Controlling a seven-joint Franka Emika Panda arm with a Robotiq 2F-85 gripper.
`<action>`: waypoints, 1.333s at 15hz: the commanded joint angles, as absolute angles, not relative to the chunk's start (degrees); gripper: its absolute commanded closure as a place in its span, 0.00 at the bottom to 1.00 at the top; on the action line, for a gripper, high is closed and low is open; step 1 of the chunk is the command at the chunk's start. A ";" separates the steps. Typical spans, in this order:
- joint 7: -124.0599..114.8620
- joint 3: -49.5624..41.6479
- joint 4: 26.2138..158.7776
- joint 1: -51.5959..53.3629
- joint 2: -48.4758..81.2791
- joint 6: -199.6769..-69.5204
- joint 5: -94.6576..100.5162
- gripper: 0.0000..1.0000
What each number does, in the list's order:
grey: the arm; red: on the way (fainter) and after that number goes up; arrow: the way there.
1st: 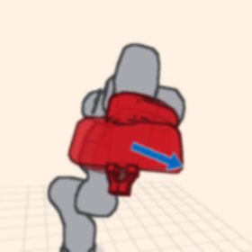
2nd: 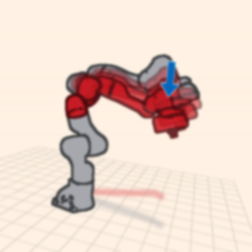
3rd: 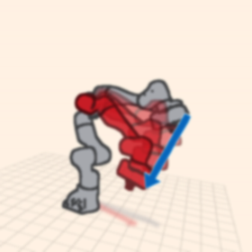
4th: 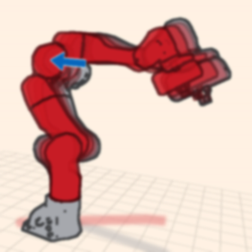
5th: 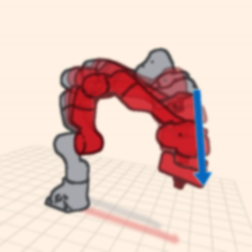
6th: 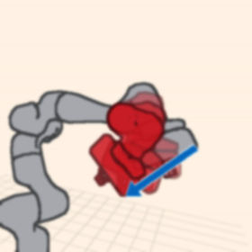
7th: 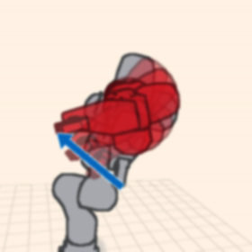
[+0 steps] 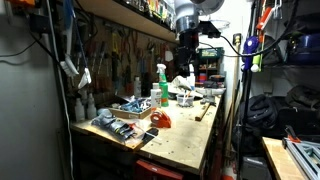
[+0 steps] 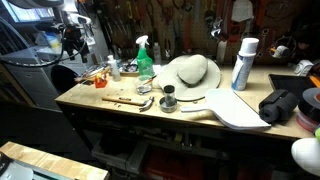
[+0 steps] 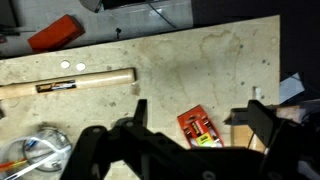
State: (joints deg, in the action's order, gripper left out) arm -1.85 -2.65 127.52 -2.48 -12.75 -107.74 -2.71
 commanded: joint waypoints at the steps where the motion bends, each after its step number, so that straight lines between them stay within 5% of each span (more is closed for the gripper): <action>1: 8.25 -4.04 133.05 -1.22 -12.55 -109.56 -10.39 0.00; 10: 18.17 0.95 146.74 3.19 -12.92 -140.69 -6.92 0.00; 16: 19.53 -0.24 144.14 5.34 -10.50 -136.51 -13.10 0.00; 20: 23.15 -0.51 144.04 6.81 -5.39 -154.80 -22.40 0.00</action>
